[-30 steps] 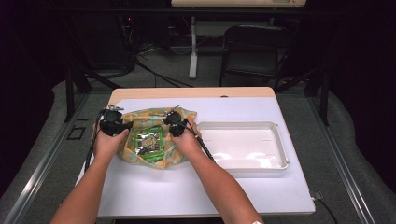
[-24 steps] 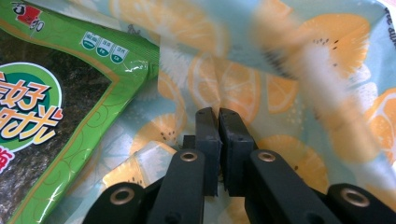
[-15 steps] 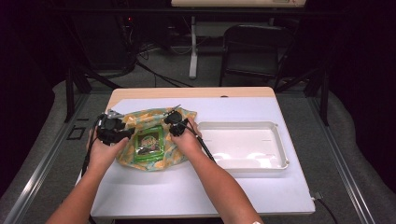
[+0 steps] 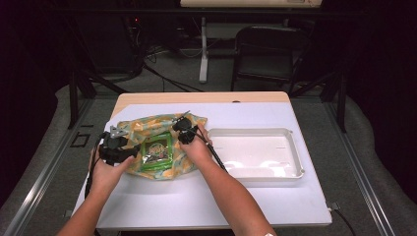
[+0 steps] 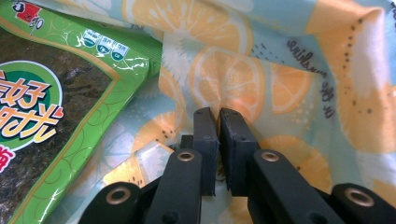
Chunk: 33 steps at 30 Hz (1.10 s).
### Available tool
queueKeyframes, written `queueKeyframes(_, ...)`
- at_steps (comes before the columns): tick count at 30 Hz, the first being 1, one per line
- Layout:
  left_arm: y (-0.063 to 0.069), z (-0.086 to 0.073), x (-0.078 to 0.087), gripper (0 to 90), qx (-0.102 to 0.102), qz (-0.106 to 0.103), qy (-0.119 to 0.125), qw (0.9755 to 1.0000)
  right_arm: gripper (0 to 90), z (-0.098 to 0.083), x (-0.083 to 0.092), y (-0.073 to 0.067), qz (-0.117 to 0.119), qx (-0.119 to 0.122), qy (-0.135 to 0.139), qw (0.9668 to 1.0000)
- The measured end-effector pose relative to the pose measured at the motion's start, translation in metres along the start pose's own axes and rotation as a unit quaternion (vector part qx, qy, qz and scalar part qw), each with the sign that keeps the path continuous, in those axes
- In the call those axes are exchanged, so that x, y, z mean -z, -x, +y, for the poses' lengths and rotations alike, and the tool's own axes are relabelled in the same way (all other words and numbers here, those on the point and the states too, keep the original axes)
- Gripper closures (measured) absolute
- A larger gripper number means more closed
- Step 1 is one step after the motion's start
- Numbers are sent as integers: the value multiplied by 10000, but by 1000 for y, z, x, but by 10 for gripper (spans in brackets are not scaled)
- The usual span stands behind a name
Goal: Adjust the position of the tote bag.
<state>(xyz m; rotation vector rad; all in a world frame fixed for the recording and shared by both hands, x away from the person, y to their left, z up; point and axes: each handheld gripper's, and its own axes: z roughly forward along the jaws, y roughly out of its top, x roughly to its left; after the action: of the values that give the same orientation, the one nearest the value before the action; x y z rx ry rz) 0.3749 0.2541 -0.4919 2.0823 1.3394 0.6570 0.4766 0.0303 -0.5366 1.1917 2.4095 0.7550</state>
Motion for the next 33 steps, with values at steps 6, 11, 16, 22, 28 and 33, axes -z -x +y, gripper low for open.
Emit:
queueKeyframes(6,-6,-3,-18,759,-205,435,-194,9987,848,0,1,1,6,15,10,10000)
queueKeyframes(11,-13,-3,-28,872,-198,475,-364,9980,845,0,0,1,9,-36,47,10000)
queueKeyframes(16,-22,-6,-35,878,-58,462,-563,9973,839,0,0,2,12,-33,35,10000)
queueKeyframes(22,-27,-11,-37,869,50,417,-653,9970,836,-1,0,2,30,-17,1,10000)
queueKeyframes(28,-33,-20,-39,862,184,421,-806,9957,836,-1,0,2,11,-5,-14,10000)
queueKeyframes(33,-30,-17,-31,841,124,334,-612,9975,781,0,3,-1,132,-33,115,9998)
